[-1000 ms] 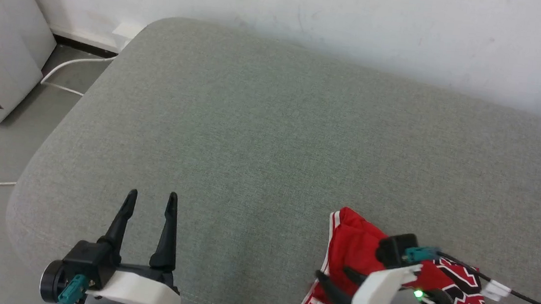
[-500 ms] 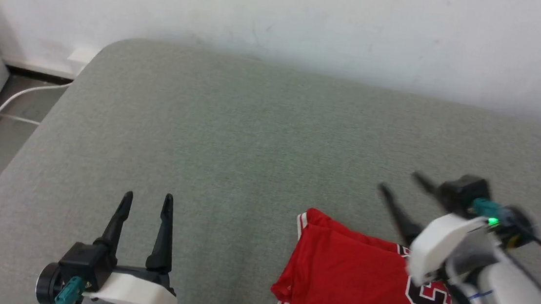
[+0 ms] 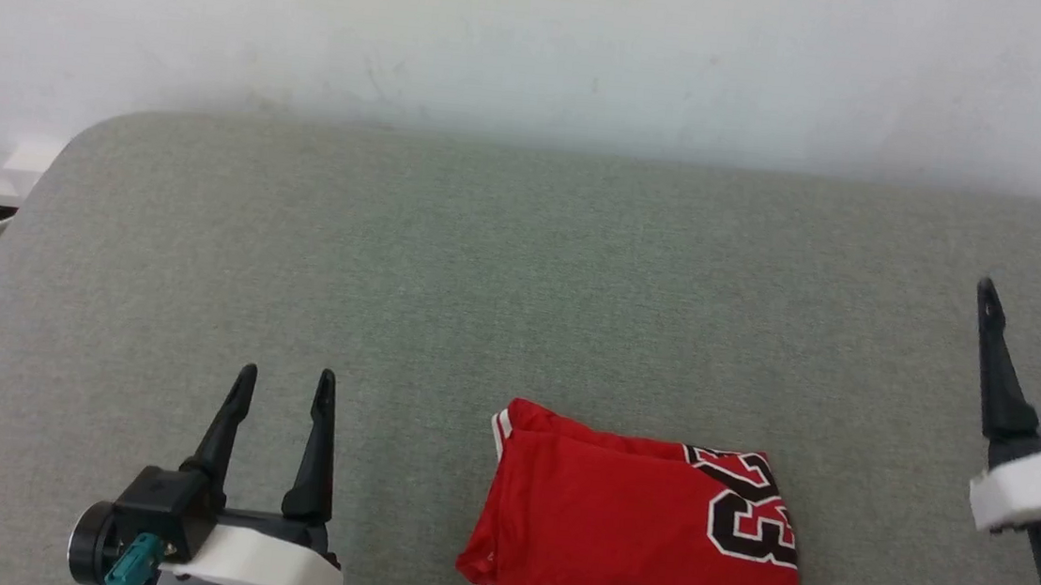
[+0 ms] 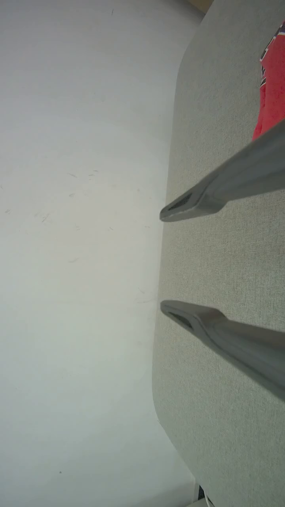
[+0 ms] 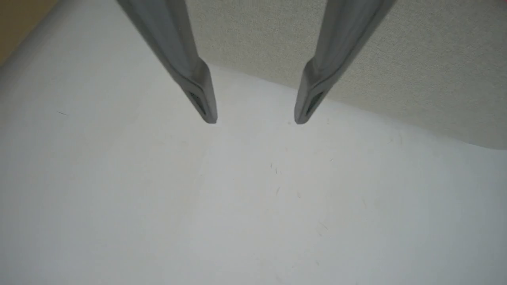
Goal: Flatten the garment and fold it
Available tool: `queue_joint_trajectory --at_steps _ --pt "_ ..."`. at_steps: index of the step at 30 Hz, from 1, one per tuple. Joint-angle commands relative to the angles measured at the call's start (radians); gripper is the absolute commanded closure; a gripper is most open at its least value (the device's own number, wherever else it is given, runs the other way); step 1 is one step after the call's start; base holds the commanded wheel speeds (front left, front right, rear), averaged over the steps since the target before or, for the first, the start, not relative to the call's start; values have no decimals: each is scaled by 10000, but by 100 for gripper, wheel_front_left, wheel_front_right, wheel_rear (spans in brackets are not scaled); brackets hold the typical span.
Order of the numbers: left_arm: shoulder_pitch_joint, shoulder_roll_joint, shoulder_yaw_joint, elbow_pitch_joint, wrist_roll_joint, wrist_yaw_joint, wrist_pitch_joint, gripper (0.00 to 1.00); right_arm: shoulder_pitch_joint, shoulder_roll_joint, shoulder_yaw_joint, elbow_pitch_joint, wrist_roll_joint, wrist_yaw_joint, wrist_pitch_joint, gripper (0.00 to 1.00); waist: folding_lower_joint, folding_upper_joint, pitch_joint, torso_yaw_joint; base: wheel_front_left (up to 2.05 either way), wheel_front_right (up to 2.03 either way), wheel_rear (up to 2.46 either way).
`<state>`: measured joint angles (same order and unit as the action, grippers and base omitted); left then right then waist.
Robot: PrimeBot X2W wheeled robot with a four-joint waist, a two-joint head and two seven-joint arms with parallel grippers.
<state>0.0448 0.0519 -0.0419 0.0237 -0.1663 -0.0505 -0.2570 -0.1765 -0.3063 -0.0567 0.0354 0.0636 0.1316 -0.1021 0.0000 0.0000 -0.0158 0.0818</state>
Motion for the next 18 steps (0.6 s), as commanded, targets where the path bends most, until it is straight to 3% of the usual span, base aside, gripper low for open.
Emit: queue_joint_trajectory --at_steps 1,6,10,18 --pt "46 -16 1 -44 68 53 -47 0 351 249 -135 -231 20 -9 -151 0 0 0 96 -245 0 0 0" --pt "179 -16 72 -86 175 -11 -47 0 1603 1148 -654 -1324 18 -9 -578 0 0 0 200 -492 0 0 0" --pt "236 -16 124 -138 162 -34 -47 0 2500 1676 -478 -1828 117 -9 -764 0 0 0 247 -543 0 0 0" --pt "210 -16 -35 2 128 -22 -47 0 3117 2335 -343 -1783 -256 -9 -1028 0 0 0 253 -478 0 0 0"
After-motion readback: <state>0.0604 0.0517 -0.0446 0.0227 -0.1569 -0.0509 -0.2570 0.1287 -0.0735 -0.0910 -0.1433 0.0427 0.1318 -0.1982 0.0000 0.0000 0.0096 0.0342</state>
